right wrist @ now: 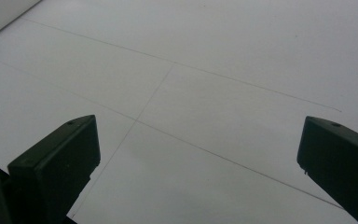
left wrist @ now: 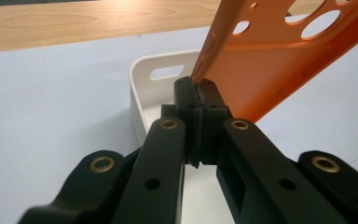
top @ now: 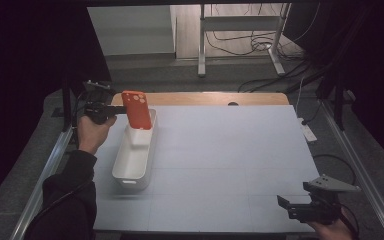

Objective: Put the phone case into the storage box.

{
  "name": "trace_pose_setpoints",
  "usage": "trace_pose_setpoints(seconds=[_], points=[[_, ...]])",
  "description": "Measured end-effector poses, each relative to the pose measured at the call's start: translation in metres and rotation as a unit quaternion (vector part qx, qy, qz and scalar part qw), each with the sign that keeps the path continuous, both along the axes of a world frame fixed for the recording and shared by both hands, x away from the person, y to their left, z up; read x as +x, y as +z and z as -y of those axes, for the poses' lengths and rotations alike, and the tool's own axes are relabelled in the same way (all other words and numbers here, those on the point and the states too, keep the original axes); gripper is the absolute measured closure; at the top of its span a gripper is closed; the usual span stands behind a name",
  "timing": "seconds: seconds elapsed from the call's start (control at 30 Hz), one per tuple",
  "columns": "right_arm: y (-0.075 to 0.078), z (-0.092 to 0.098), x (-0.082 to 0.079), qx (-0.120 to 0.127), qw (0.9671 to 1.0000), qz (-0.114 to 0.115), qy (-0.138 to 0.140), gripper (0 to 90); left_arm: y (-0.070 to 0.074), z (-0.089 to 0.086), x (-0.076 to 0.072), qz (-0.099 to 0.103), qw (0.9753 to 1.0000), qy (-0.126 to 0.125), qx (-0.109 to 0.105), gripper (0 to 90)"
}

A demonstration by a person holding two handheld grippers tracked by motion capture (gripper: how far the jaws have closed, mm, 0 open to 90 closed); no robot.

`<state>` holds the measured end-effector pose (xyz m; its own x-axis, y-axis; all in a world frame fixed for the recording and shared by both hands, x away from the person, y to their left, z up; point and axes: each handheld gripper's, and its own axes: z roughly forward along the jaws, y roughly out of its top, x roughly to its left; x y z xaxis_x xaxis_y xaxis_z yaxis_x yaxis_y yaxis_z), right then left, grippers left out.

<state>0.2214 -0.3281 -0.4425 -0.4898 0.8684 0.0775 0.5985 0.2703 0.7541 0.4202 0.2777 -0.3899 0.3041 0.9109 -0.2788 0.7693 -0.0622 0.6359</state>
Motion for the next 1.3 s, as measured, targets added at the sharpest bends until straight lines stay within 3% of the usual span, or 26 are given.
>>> trace_pose_setpoints(seconds=[0.7, 1.3], points=[[0.0, -0.002, 0.0, -0.005, 1.0, -0.001, 0.008, 0.0, -0.026, 0.001, 0.02, -0.021, 0.9995, 0.022, 0.002, 89.0], [-0.001, -0.002, 0.0, -0.005, 0.9999, -0.004, 0.011, 0.0, -0.046, 0.002, 0.027, -0.033, 0.9988, 0.035, 0.004, 88.9]])
